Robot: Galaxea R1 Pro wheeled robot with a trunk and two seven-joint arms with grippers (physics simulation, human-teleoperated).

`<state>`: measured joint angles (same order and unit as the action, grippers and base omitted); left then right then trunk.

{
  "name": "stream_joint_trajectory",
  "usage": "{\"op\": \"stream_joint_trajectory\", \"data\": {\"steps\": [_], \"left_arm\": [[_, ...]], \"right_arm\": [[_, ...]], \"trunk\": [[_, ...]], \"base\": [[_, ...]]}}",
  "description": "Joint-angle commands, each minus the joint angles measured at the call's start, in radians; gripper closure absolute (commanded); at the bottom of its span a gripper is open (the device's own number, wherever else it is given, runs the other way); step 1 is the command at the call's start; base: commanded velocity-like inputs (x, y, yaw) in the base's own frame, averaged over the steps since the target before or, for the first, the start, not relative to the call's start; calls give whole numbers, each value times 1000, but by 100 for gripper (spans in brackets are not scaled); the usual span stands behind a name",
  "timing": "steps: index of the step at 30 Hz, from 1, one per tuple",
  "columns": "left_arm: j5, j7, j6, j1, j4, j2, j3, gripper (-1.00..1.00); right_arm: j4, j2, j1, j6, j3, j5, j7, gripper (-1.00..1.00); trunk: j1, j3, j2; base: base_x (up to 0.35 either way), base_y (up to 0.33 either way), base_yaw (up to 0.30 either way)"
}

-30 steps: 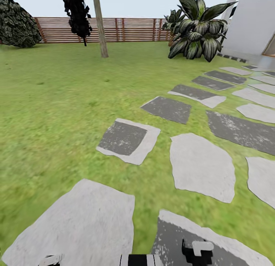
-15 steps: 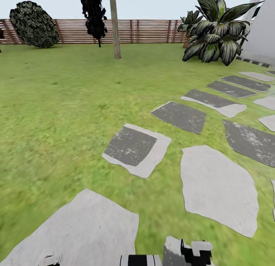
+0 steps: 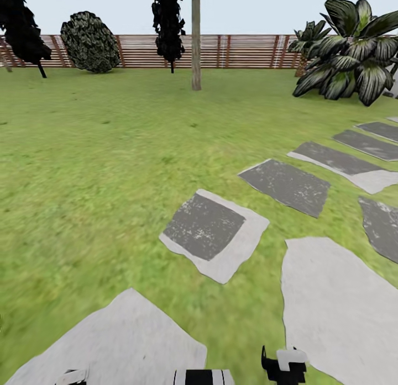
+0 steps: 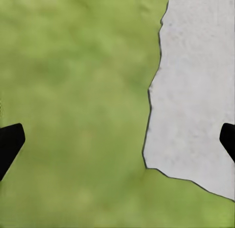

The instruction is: Pick up the pesticide atomizer in the garden and spray insectifuge to fully cover both potted plants in the garden.

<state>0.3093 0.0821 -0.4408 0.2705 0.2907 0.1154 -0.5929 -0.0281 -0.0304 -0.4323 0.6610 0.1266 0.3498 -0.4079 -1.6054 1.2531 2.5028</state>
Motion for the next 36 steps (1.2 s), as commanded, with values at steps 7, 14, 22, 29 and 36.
{"op": "stream_joint_trajectory", "data": {"steps": [7,14,22,29,36], "left_arm": [[5,7,-4,1,-1,0,-10,100],[4,7,-3,1,-1,0,-11,100],[4,7,-4,1,-1,0,-11,100],[4,7,-4,1,-1,0,-11,100],[4,7,-4,1,-1,0,-11,100]], "right_arm": [[0,-1,0,2,8,11,-5,-100],[0,-1,0,2,8,11,-5,-100],[0,0,0,2,8,11,-5,-100],[1,0,0,2,8,12,-5,-100],[1,0,0,2,8,12,-5,-100]], "trunk": [[0,-3,0],[0,-8,0],[0,-15,0],[0,-20,0],[0,-26,0]], "base": [[339,-40,263],[339,-1,263],[339,0,263],[339,0,262],[339,0,263]]}}
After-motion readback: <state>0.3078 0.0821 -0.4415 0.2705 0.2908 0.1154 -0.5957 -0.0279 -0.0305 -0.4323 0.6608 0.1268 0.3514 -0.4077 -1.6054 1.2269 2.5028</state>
